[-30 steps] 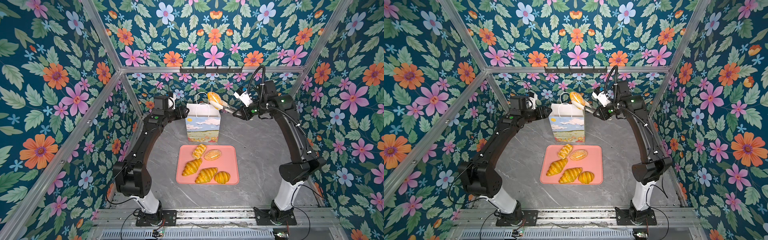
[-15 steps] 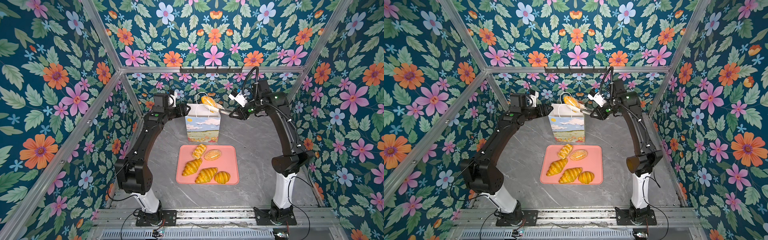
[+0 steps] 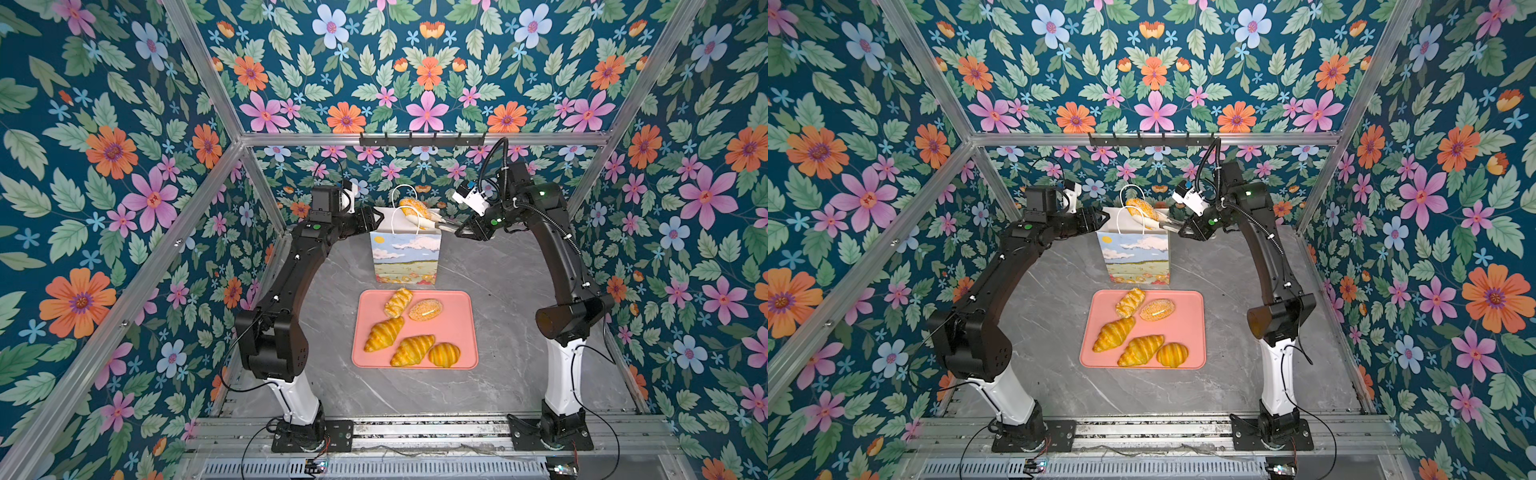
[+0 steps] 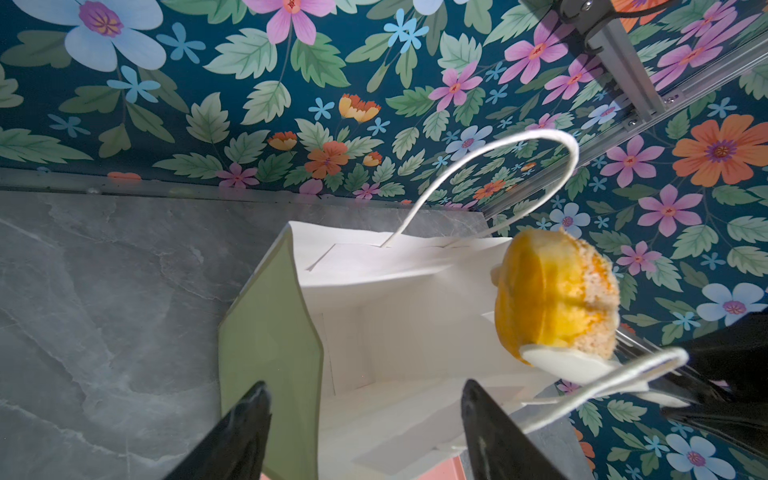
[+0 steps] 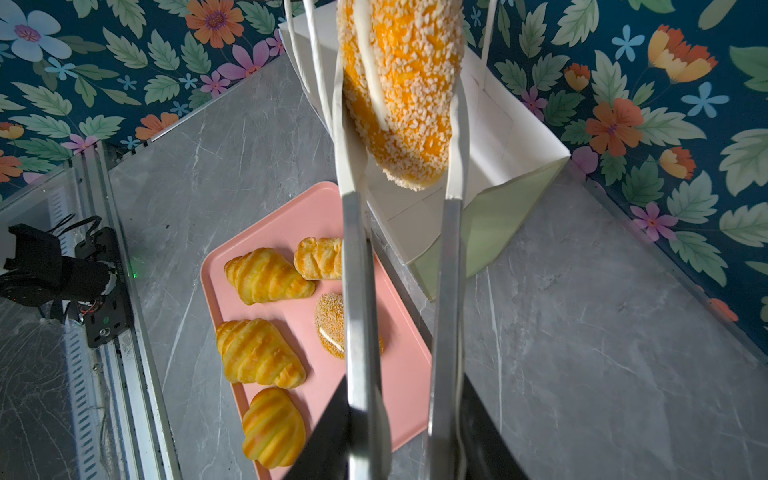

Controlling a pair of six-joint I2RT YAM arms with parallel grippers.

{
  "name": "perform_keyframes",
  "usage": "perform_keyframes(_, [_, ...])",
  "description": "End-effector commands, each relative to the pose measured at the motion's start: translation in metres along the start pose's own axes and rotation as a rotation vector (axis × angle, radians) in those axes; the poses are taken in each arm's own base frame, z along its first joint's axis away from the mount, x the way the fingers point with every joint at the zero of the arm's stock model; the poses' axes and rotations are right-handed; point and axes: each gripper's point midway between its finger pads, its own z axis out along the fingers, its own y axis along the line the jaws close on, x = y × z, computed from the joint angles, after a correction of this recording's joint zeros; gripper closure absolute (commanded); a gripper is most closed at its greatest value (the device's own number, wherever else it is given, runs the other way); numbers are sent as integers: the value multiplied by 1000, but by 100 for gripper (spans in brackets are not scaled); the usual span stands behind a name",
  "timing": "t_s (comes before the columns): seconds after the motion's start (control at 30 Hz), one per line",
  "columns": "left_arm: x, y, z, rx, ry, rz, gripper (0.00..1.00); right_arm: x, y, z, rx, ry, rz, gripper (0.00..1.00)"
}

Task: Place the fake bread into the paper bag
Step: 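Carry the bun in the tongs with the right gripper over the paper bag, then open the tongs with the right gripper to drop the bun into the bag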

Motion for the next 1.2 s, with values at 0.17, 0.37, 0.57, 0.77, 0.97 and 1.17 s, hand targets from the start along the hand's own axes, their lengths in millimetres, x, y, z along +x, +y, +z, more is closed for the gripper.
perform_keyframes(0.17, [-1, -3, 5, 25, 10, -11, 28, -4, 0, 4, -17, -16, -34, 64])
perform_keyframes(0.37, [1, -4, 7, 35, 19, -15, 29, -2, -1, 13, -14, 2, -42, 63])
perform_keyframes(0.57, [2, -4, 8, 36, 23, -17, 29, -1, 2, 21, -16, 20, -56, 63])
perform_keyframes(0.77, [3, 11, 10, -49, 39, -25, 29, 4, 0, 29, 5, 56, -58, 61])
perform_keyframes(0.97, [3, 8, 11, -30, 42, -25, 29, 4, 2, 30, 14, 67, -65, 58])
perform_keyframes(1.17, [6, 7, 14, -17, 53, -33, 29, 2, 3, 30, 24, 64, -73, 55])
